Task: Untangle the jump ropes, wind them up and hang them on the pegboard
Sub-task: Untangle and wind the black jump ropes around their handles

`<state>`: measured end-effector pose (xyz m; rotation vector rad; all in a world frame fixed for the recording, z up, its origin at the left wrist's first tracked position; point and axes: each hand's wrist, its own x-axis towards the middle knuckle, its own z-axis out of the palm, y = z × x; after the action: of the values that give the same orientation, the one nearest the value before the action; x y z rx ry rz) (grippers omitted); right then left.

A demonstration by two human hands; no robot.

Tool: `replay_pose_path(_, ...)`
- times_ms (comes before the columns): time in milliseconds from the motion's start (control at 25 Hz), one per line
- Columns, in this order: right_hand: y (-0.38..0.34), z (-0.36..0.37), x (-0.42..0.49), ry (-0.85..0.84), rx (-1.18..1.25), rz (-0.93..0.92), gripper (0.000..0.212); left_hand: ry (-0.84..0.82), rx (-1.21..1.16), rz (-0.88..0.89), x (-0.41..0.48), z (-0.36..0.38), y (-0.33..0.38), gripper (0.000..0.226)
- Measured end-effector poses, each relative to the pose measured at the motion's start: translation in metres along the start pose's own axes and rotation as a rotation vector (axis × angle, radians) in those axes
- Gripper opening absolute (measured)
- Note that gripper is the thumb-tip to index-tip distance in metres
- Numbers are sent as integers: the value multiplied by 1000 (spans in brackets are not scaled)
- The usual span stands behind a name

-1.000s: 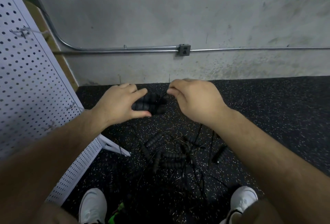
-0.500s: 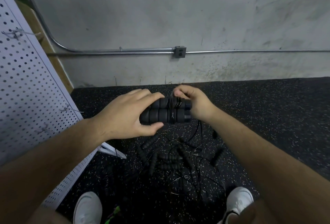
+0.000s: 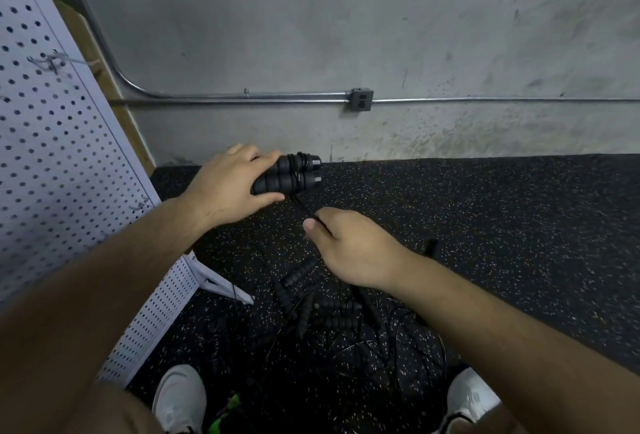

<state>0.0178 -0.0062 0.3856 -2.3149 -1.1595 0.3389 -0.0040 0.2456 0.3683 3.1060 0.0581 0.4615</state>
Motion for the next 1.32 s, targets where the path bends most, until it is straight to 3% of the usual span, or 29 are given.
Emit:
replay_pose_path(120,-8,-24,-10,57,-145,-72,30,-77,-5,41,-1,10,-4,82)
replay_pose_path(280,8,-44,-2,285,-427,-136,30,-87,-9,208,-8,11,18,76)
replay_pose_path(520,50,-58,17,338,-372,-132,28,-96,-110,408,-33,1,64,69)
replay_pose_path(640,74,-57,25,266,-160,-40,25,-88,-266,359,-40,-18,80,78)
replay_pose_path(760,76,-44,28,162,525,96,37,-72,-375,248,-40,-34,85,83)
replay_pose_path(840,71,-23,28,79,401,114,41,-25,-382,196,-34,-37,83,82)
replay_pose_path(920,60,1,22,63,113,104,36,28,-363,136,-24,-34,75,80)
replay_pose_path(1120,28,19,3,18,-3,-33,44,14,-298,-31,0,-9,33,83)
replay_pose_path(1320,5,-10,-17,-7,-129,-88,31,-53,-176,-22,2,16,9,86)
